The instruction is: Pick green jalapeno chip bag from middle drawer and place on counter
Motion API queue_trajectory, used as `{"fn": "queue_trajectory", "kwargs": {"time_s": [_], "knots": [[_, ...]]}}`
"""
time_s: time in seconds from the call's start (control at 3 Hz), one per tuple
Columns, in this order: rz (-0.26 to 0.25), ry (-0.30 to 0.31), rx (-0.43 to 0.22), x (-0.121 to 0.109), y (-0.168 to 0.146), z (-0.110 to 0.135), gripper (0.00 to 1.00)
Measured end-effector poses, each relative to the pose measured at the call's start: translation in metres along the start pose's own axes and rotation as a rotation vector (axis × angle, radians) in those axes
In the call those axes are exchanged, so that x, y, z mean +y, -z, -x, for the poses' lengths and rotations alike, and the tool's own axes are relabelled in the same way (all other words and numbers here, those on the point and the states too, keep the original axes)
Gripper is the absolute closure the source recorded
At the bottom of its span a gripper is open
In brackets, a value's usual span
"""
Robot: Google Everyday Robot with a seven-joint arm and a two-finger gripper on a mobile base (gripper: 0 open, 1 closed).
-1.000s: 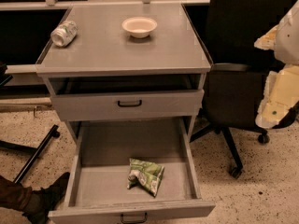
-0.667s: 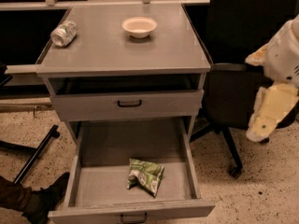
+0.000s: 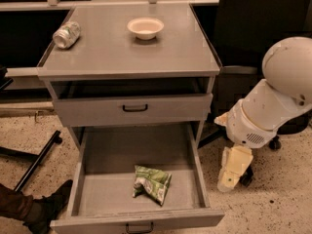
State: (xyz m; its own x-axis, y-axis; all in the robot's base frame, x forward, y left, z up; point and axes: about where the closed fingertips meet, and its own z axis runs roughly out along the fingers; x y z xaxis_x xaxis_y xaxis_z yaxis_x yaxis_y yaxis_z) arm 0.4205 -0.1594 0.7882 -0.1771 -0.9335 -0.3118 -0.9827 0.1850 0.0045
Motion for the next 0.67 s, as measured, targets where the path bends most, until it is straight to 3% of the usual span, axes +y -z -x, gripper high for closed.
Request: {"fn": "queue_trajectory", "kwargs": {"time_s": [0.67], "knots": [[-0.011,0.000,-0.018,-0.001,-0.014,-0.001,0.00]]}}
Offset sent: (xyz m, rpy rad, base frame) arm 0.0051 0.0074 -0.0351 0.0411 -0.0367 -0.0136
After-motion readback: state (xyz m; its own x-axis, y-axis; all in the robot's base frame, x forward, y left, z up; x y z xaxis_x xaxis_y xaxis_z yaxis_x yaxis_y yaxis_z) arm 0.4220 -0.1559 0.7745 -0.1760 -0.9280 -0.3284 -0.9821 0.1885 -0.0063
